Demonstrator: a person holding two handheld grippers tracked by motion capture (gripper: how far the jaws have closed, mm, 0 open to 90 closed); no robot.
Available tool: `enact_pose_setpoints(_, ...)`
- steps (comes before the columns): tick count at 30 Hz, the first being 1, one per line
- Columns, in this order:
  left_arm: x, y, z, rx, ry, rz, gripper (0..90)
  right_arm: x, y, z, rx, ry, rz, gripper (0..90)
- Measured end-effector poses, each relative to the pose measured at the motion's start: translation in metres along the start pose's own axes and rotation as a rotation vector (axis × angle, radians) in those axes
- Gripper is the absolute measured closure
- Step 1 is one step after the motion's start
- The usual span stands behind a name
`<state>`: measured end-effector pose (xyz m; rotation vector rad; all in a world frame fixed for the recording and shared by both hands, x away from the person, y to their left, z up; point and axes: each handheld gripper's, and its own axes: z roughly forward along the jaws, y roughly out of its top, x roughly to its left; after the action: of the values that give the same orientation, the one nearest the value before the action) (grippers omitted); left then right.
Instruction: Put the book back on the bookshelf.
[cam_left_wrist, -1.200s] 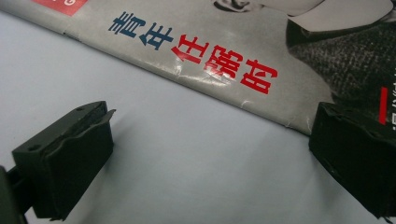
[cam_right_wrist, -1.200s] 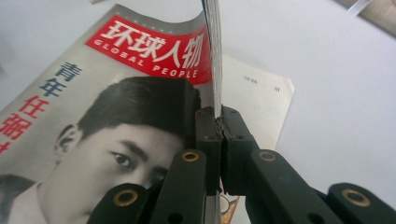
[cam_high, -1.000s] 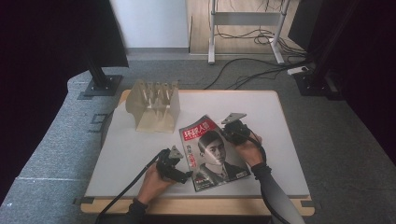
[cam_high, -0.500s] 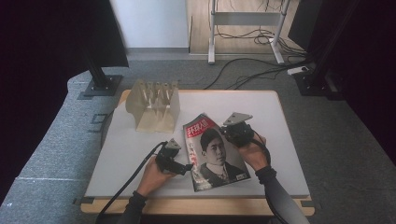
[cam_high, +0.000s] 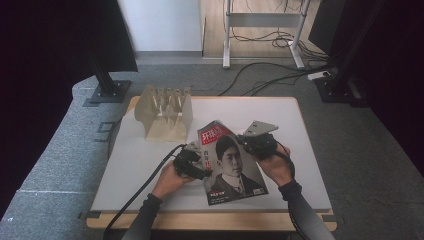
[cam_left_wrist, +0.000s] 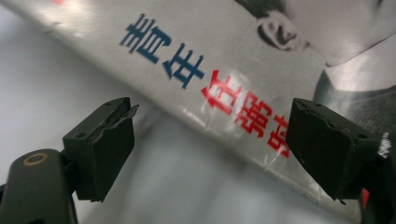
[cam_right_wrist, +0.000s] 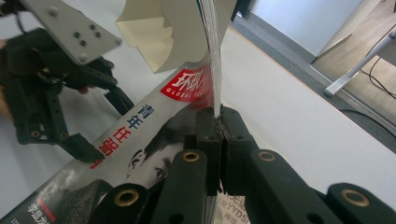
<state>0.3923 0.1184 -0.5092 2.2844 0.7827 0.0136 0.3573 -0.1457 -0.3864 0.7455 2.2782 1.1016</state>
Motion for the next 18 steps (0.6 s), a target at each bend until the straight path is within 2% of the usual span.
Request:
enact_pose_setpoints(3, 0.003, 0.003, 0.004, 0.004, -0.064, 0.000, 18.0, 0.000, 0.000, -0.002, -0.009, 0.008, -0.002, 87.2)
enact_pose_setpoints(6, 0.004, 0.007, 0.006, -0.003, -0.091, -0.009, 19.4, 0.001, 0.000, -0.004, -0.017, 0.018, -0.002, 87.3)
enact_pose_setpoints(11, 0.002, 0.014, 0.002, -0.017, -0.051, 0.010, 25.8, -0.001, 0.001, -0.007, -0.040, 0.039, 0.000, 87.3)
enact_pose_setpoints(13, -0.001, 0.020, 0.000, -0.016, -0.028, 0.025, 27.4, -0.001, 0.003, -0.009, -0.057, 0.063, 0.011, 87.3)
enact_pose_setpoints(18, -0.004, 0.030, -0.005, -0.024, 0.011, 0.041, 31.8, 0.002, 0.008, -0.013, -0.069, 0.061, -0.009, 87.2)
